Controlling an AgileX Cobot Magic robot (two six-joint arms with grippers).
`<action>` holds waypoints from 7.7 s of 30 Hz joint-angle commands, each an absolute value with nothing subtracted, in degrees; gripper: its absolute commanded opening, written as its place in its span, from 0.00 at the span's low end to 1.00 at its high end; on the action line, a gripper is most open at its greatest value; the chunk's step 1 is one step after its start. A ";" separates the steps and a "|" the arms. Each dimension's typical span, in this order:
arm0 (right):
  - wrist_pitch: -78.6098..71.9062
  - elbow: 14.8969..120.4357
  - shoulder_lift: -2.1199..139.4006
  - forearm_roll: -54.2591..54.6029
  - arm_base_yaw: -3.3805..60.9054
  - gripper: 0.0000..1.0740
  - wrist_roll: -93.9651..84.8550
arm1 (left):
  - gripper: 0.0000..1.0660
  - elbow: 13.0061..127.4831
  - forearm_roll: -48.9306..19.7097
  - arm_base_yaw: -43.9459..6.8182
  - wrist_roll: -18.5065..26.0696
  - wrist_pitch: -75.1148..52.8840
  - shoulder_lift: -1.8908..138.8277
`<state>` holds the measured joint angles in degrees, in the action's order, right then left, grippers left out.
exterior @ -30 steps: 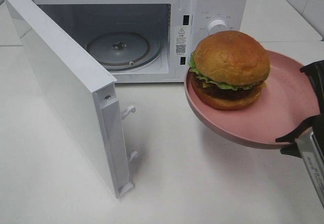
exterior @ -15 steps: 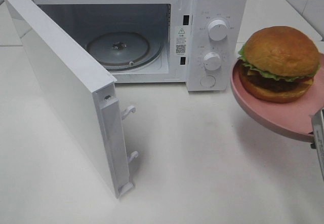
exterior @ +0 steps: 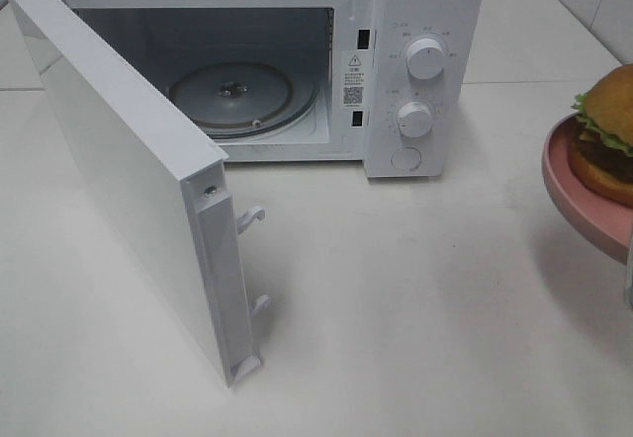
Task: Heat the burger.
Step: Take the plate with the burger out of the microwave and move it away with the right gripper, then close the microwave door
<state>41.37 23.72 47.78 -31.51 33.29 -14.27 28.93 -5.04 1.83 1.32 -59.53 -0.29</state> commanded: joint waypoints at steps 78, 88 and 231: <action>42.46 37.07 90.76 -45.78 32.95 0.47 60.16 | 0.83 28.93 -5.44 2.12 1.03 -59.07 -1.32; 42.46 37.07 75.52 -32.95 32.95 0.49 40.79 | 0.83 28.93 -5.44 2.12 1.03 -59.07 -1.32; 59.42 28.99 -1.72 -3.90 5.56 0.70 6.42 | 0.67 30.25 -8.71 2.12 1.26 -48.76 8.77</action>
